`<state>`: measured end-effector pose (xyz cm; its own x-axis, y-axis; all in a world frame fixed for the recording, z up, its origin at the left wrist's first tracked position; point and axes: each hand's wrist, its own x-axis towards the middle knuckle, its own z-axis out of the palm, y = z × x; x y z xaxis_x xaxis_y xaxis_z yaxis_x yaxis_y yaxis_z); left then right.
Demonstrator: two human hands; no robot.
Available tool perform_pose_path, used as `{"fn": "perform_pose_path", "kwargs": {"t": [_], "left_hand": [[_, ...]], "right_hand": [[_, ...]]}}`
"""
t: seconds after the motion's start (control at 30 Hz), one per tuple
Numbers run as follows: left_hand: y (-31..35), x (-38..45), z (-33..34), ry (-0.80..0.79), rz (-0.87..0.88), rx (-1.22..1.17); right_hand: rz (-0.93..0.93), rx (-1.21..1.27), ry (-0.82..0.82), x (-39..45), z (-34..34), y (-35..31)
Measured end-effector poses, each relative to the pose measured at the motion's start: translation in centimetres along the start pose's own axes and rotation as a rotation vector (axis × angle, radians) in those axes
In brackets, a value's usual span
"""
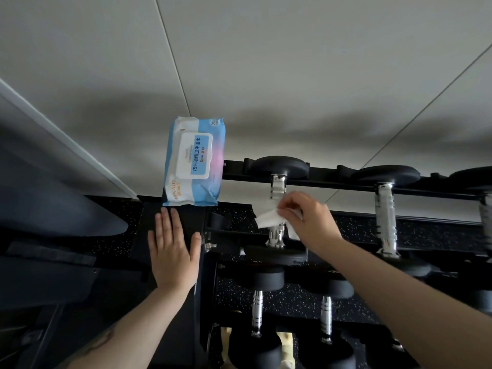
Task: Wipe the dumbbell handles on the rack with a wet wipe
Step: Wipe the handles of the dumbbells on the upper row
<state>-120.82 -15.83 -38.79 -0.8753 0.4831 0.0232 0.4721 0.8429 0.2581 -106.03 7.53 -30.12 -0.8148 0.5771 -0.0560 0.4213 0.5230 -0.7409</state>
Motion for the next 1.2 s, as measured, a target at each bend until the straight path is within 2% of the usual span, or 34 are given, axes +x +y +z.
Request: {"fn": "perform_pose_path", "kwargs": {"t": [0.2, 0.33, 0.43, 0.63, 0.77, 0.83, 0.93, 1.03, 1.2], "left_hand": [[-0.2, -0.1, 0.2, 0.019, 0.022, -0.003], [-0.3, -0.2, 0.1, 0.041, 0.033, -0.048], [-0.2, -0.2, 0.0, 0.058, 0.042, -0.057], [-0.3, -0.4, 0.1, 0.046, 0.065, -0.043], [-0.4, -0.7, 0.1, 0.021, 0.223, -0.034], [-0.4, -0.8, 0.1, 0.013, 0.279, -0.031], [-0.5, -0.8, 0.0, 0.012, 0.273, -0.028], [-0.3, -0.8, -0.1, 0.011, 0.271, -0.032], [-0.3, -0.8, 0.0, 0.013, 0.265, -0.020]], "right_hand": [[0.024, -0.081, 0.144, 3.0, -0.2, -1.0], [-0.042, -0.087, 0.056, -0.8, 0.6, -0.4], [-0.105, -0.133, 0.027, 0.2, 0.3, -0.7], [-0.161, -0.291, 0.237, 3.2, 0.6, -2.1], [-0.270, -0.360, 0.043, -0.9, 0.9, -1.6], [-0.312, -0.416, -0.010, -0.2, 0.0, -1.8], [-0.312, -0.469, 0.145, 2.8, -0.4, -2.1], [-0.188, -0.411, 0.298, 2.8, 1.0, -2.0], [-0.209, -0.393, 0.257, 0.5, 1.6, -1.7]]}}
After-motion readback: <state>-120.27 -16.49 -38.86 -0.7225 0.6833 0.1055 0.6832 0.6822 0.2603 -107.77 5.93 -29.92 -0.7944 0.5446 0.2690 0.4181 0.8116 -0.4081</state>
